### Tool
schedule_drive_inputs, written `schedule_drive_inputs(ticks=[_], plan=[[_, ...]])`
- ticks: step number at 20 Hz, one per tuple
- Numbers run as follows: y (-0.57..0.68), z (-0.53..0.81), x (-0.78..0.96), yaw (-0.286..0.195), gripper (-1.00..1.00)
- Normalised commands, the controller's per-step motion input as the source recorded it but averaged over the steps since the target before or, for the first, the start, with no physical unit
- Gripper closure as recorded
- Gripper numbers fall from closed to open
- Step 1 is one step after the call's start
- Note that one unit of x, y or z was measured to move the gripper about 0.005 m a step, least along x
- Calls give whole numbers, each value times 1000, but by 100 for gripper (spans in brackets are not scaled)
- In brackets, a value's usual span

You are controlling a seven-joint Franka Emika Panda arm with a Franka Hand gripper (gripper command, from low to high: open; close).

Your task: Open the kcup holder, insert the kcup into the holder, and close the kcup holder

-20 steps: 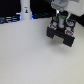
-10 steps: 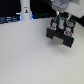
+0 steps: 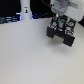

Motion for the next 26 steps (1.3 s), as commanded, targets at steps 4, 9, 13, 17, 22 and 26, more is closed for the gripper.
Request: schedule_drive_inputs(ticks=[4,9,13,17,22,26], plan=[[88,-67,-30,13,100],[91,-25,0,16,-100],[14,113,86,44,-100],[-53,443,188,68,-100],[-221,600,348,79,-100],[-302,563,389,84,-100]])
